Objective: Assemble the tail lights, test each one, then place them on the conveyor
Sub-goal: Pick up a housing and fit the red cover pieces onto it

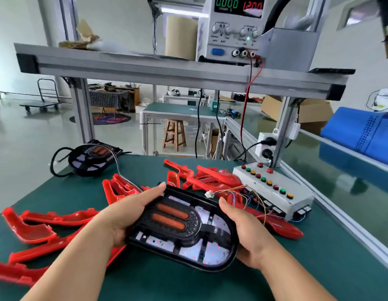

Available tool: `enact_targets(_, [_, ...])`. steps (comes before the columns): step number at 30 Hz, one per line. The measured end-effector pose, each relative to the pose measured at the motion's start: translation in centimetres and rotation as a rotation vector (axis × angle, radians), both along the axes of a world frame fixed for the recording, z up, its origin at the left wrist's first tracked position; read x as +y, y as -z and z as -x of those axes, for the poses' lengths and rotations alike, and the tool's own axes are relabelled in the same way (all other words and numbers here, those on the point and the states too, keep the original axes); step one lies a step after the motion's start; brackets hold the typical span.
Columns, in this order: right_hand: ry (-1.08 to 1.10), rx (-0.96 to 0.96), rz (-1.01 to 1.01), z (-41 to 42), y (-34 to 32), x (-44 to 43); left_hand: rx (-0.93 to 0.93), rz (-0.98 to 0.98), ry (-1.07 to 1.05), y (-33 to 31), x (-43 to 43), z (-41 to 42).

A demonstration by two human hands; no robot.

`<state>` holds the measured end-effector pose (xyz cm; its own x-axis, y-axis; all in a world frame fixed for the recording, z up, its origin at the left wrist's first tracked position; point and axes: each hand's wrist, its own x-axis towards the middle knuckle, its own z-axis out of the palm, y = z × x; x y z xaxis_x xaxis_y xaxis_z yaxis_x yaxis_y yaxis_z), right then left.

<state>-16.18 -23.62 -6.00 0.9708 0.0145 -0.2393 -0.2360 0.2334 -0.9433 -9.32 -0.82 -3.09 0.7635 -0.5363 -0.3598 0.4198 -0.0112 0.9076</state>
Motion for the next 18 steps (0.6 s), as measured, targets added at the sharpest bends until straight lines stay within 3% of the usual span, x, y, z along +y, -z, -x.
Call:
enact_targets(5, [-0.021, -0.004, 0.162, 0.0, 0.0, -0.5, -0.034, -0.098, 0.073, 0.3, 0.1, 0.0])
enact_targets(10, [0.078, -0.104, 0.677, -0.5, 0.0, -0.4, -0.06, -0.165, 0.06, 0.7, -0.9, 0.6])
enact_targets(12, [0.084, -0.094, 0.727, -0.6, -0.2, -0.6, -0.148, -0.338, 0.116, 0.3, -0.8, 1.1])
enact_targets(15, [0.104, -0.092, 0.742, -0.9, 0.0, -0.9, -0.389, -0.799, 0.22, -0.9, 0.3, 1.7])
enact_targets(18, [0.09, -0.101, 0.727, -1.1, 0.2, -0.9, -0.577, -1.016, 0.169, -2.3, 3.8, 1.4])
